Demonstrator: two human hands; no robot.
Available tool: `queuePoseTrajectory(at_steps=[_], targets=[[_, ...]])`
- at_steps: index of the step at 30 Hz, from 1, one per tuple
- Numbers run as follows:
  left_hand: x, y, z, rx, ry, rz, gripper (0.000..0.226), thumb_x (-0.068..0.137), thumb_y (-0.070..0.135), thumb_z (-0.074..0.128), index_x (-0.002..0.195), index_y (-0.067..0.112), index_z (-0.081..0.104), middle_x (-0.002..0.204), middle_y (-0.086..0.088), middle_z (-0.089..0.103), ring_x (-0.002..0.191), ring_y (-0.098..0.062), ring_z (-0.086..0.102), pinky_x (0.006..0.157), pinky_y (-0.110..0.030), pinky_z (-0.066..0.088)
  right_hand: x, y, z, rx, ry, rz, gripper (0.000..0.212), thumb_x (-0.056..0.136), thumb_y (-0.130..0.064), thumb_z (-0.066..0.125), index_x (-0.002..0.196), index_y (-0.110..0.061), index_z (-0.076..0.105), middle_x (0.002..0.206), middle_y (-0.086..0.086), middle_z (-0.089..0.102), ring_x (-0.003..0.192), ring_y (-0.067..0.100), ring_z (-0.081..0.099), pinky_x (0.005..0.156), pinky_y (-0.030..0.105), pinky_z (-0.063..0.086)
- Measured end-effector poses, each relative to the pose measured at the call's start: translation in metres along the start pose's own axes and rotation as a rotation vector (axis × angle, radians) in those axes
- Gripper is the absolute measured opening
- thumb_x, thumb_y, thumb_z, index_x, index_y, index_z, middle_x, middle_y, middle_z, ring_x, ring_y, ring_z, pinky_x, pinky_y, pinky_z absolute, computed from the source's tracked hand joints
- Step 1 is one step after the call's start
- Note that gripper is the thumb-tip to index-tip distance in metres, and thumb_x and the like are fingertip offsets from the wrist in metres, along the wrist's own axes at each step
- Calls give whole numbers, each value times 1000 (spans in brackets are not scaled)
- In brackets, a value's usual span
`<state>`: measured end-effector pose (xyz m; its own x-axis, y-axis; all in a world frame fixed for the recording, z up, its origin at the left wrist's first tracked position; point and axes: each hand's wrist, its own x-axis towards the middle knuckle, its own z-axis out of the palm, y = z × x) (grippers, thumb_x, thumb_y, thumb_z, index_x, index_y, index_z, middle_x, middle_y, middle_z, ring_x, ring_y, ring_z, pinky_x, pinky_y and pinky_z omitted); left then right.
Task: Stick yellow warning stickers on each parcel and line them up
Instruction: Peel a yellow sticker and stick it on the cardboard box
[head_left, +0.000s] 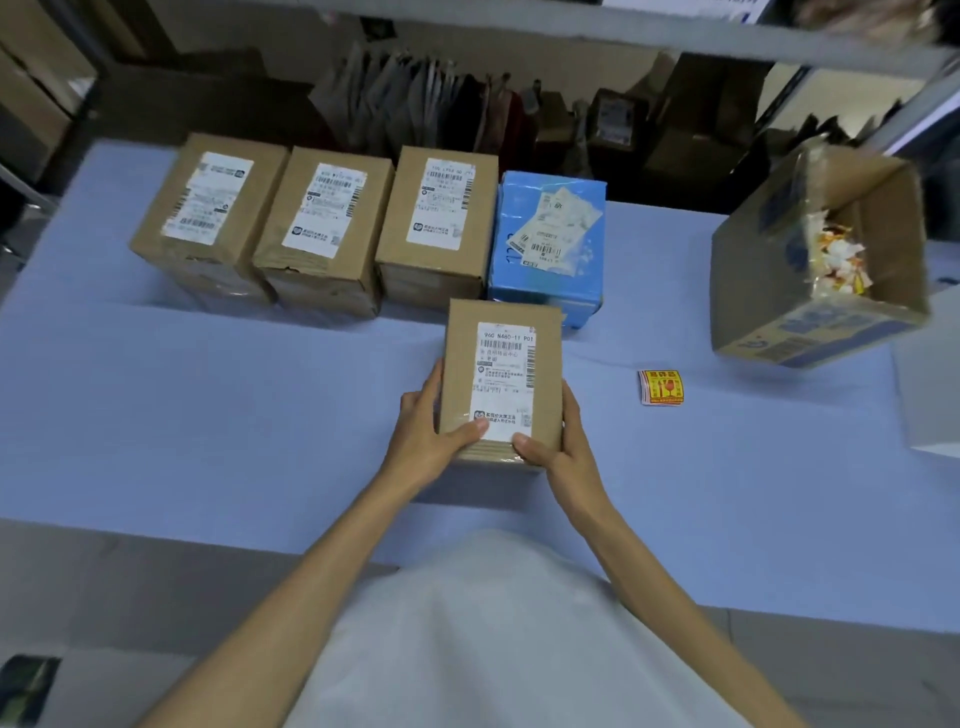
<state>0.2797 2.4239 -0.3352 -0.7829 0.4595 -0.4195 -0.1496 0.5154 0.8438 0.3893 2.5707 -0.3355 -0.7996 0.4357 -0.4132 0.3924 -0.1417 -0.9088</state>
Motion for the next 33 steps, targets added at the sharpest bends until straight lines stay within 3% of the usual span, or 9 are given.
queuePoseTrajectory(at_steps=[6,9,13,16,19,21,25,29,33], targets=[[7,-3,-2,15,22,36,92,75,34,79,148,39,23,129,10,38,114,-6,44,97,-29,42,2,-3,-3,35,28,-1,82,67,-21,72,138,-36,35,122,-20,56,112,5,57,80,21,55],[9,-6,-4,17,-2,41,94,77,35,78,150,37,19,133,8,38,115,-4,42,100,-30,42,1,-5,-5,23,47,4,84,66,-23,75,138,-35,36,119,-25,55,107,0,58,72,16,53],[9,-6,-3,-16,5,46,95,76,33,78,151,37,19,134,8,37,119,-8,44,104,-35,42,-1,-4,-13,-36,14,2,80,71,-28,77,140,-38,37,123,-25,56,109,-4,58,76,15,53],[8,-7,-2,-38,14,62,94,76,34,78,150,38,20,131,11,37,120,-9,45,103,-33,42,10,-2,-30,-96,104,3,48,91,-30,63,137,-28,48,129,-8,60,116,9,58,92,24,51],[7,-8,-1,-34,-6,62,92,79,38,75,150,39,17,136,8,35,118,-5,43,106,-34,41,34,5,-62,-373,454,-17,44,95,-17,57,137,-9,47,137,8,53,123,24,52,101,31,41],[6,-8,-1,-32,-30,58,91,81,39,73,150,38,15,139,7,33,118,-4,42,106,-34,40,51,13,-85,-655,517,19,53,94,-10,56,142,-2,37,146,14,42,134,31,38,107,35,33],[6,-5,-3,-33,-46,55,90,81,40,72,150,40,15,137,9,32,118,-4,43,105,-34,42,70,27,-104,-984,434,189,43,94,-13,55,131,4,42,144,20,39,131,37,36,96,46,40],[4,-5,-3,-31,-45,43,90,80,41,73,150,40,16,140,8,33,120,-7,44,106,-37,43,66,36,-98,-1302,345,22,18,83,11,51,99,11,58,102,29,59,97,45,55,72,44,41],[4,-6,-2,-39,-35,33,90,79,41,74,150,39,17,141,7,34,122,-7,44,106,-38,43,63,27,-99,-1428,264,-13,14,82,6,51,89,11,63,94,28,63,91,44,58,63,35,32]])
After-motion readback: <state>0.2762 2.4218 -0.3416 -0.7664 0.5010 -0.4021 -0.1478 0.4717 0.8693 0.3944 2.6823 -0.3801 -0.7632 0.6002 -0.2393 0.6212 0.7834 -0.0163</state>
